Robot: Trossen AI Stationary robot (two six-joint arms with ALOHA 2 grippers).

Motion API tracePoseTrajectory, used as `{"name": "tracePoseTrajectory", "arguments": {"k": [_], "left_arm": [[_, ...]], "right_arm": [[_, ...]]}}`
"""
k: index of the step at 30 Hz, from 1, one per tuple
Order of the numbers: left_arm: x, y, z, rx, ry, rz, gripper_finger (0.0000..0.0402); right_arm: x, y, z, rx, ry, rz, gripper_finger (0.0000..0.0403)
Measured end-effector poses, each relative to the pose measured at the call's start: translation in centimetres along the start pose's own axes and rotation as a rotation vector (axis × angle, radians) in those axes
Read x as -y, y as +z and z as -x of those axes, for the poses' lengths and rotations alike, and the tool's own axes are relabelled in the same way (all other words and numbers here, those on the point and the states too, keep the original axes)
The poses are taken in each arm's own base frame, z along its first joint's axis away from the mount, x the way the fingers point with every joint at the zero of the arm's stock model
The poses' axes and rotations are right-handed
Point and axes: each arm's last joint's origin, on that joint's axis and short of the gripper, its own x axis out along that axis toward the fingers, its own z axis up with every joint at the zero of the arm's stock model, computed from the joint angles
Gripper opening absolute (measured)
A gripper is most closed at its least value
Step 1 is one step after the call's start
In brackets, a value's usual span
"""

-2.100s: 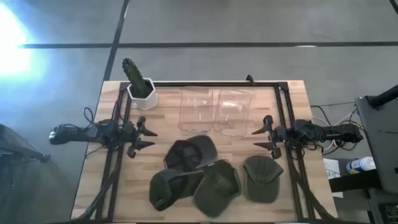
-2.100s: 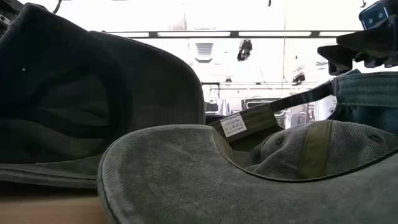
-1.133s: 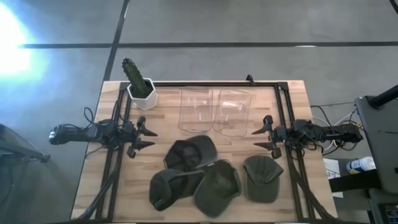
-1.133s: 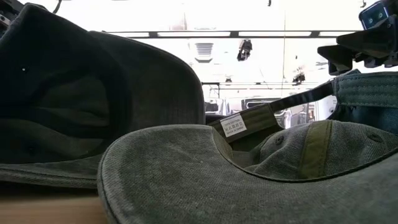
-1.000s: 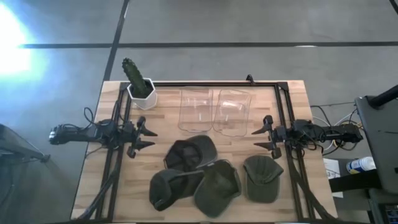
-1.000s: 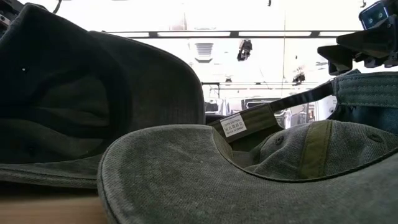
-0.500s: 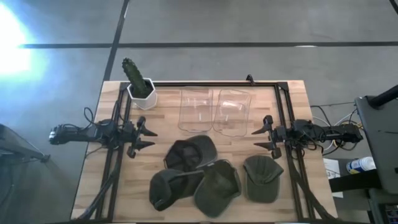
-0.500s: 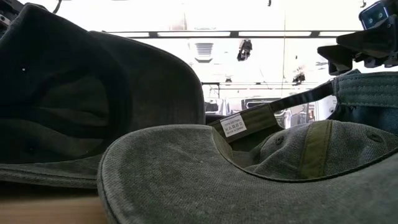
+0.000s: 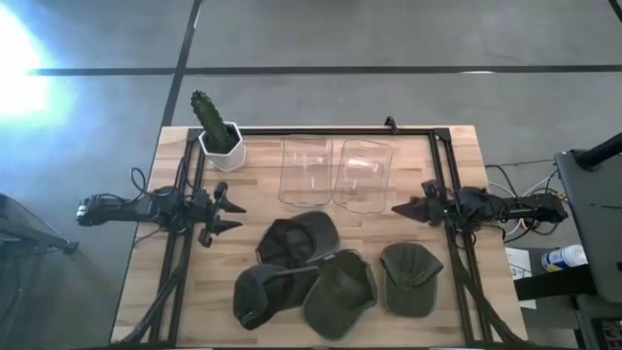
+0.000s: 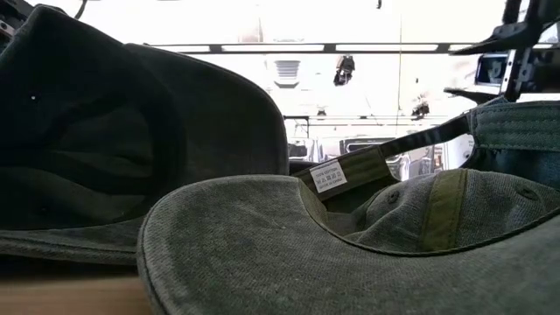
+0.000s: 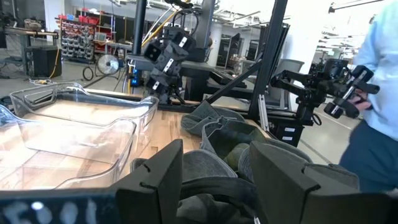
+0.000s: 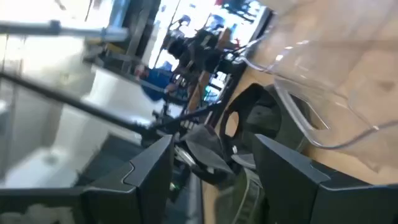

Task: Pick & Place hat
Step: Put the left dark green cap into the right transparent bin

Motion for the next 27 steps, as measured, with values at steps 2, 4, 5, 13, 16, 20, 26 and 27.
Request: {"name": "tracePoseTrajectory", "arguments": {"k": [2, 4, 5, 13, 16, 20, 26, 27], "left_arm": [[0.0, 0.0, 0.0, 0.000, 0.000, 0.000, 0.0179], [0.0, 0.0, 0.0, 0.000, 0.000, 0.000, 0.0179], [0.0, 0.0, 0.0, 0.000, 0.000, 0.000, 0.0179], [0.0, 0.0, 0.0, -0.001, 0.000, 0.000, 0.0179], [0.0, 0.0, 0.0, -0.001, 0.000, 0.000, 0.0179], [0.0, 0.0, 0.0, -0.001, 0.000, 0.000, 0.0179], [0.0, 0.0, 0.0, -0.001, 0.000, 0.000, 0.0179], [0.0, 0.0, 0.0, -0.001, 0.000, 0.001, 0.0179]], "right_arm": [[0.0, 0.1, -0.1, 0.028, -0.013, -0.082, 0.0215], [0.1, 0.1, -0.2, 0.051, -0.026, -0.143, 0.0215], [0.2, 0.1, -0.2, 0.058, -0.035, -0.188, 0.0215], [-0.7, -0.8, -1.5, -0.135, -0.226, -0.436, 0.0215], [-2.9, -0.9, -2.5, -0.253, -0.435, -0.420, 0.0215], [-6.5, -1.5, -3.9, -0.444, -0.737, -0.359, 0.0215], [-9.4, -4.1, -5.3, -0.760, -1.147, -0.348, 0.0215], [-9.5, -4.7, -5.5, -0.806, -1.192, -0.358, 0.0215]]}}
